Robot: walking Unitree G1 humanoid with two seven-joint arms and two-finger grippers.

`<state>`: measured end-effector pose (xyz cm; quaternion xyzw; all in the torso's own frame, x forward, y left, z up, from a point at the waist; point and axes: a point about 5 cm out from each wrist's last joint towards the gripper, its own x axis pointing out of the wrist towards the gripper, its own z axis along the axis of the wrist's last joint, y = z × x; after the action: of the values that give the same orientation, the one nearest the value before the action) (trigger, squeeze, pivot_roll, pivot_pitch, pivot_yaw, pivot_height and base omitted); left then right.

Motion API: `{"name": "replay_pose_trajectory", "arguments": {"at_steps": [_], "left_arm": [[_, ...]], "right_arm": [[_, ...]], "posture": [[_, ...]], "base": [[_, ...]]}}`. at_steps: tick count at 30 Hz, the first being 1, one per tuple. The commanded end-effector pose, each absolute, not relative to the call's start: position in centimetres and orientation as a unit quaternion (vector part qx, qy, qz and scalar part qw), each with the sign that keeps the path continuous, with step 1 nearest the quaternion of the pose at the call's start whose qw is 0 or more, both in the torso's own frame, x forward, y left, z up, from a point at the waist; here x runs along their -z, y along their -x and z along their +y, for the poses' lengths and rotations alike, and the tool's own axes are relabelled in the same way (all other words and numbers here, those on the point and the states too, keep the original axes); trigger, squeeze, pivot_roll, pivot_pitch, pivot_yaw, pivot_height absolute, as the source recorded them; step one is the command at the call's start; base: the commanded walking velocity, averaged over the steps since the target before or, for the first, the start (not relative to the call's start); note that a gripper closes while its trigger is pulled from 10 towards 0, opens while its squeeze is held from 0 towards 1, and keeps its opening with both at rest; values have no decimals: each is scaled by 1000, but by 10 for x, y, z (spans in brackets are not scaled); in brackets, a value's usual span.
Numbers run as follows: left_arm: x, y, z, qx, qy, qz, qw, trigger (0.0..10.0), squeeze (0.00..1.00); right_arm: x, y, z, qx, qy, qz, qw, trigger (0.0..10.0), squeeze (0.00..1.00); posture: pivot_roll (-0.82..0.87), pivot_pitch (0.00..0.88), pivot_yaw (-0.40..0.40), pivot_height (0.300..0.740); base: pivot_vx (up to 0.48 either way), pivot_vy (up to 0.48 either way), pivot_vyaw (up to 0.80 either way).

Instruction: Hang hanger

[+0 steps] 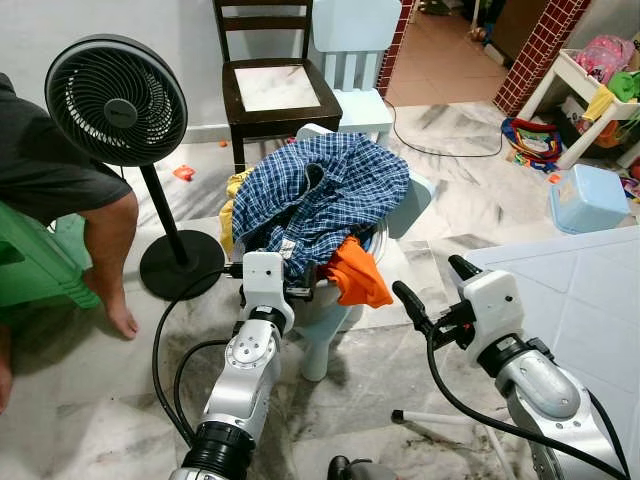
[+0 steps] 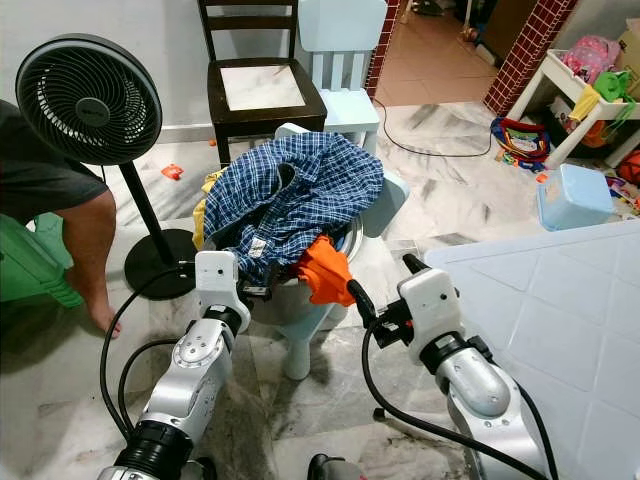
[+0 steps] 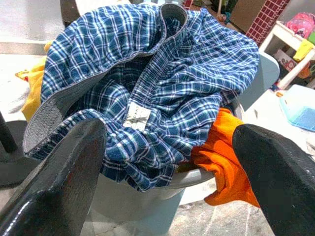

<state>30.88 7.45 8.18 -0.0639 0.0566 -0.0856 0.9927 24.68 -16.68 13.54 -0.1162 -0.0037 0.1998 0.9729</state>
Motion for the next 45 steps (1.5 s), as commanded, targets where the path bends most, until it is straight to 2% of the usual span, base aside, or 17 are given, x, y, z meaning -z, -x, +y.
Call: {"name": "replay_pose_trajectory", "arguments": {"at_steps": [1,7,17,23,28,45], "left_arm": [[-80,-307,68,96,72,62,991,10000,0],[-79,-307,68,96,72,63,991,10000,0],[-81,-307,69,99,69,59,991,10000,0],[-98,-303,91,86,65,28,994,10000,0],[-94,-297,103,75,59,36,995,10000,0],[-94,-289,101,80,56,54,994,10000,0]], "right_arm": [[-135,-247,-167,-200,119,-5,972,10000,0],[-135,-248,-166,-201,118,-6,972,10000,0],[-136,-248,-165,-200,117,-8,973,10000,0],[-133,-247,-170,-187,113,-4,976,10000,0],[-131,-250,-160,-196,105,-8,975,10000,0],[-128,-252,-159,-192,102,-12,976,10000,0]], "posture": [[-132,163,-88,740],[-131,163,-88,740],[-131,160,-84,740],[-104,153,-73,740],[-83,148,-69,740],[-68,141,-54,740]], "base": [[0,0,0],[0,0,0],[270,0,0],[308,0,0],[301,0,0],[0,0,0]]}}
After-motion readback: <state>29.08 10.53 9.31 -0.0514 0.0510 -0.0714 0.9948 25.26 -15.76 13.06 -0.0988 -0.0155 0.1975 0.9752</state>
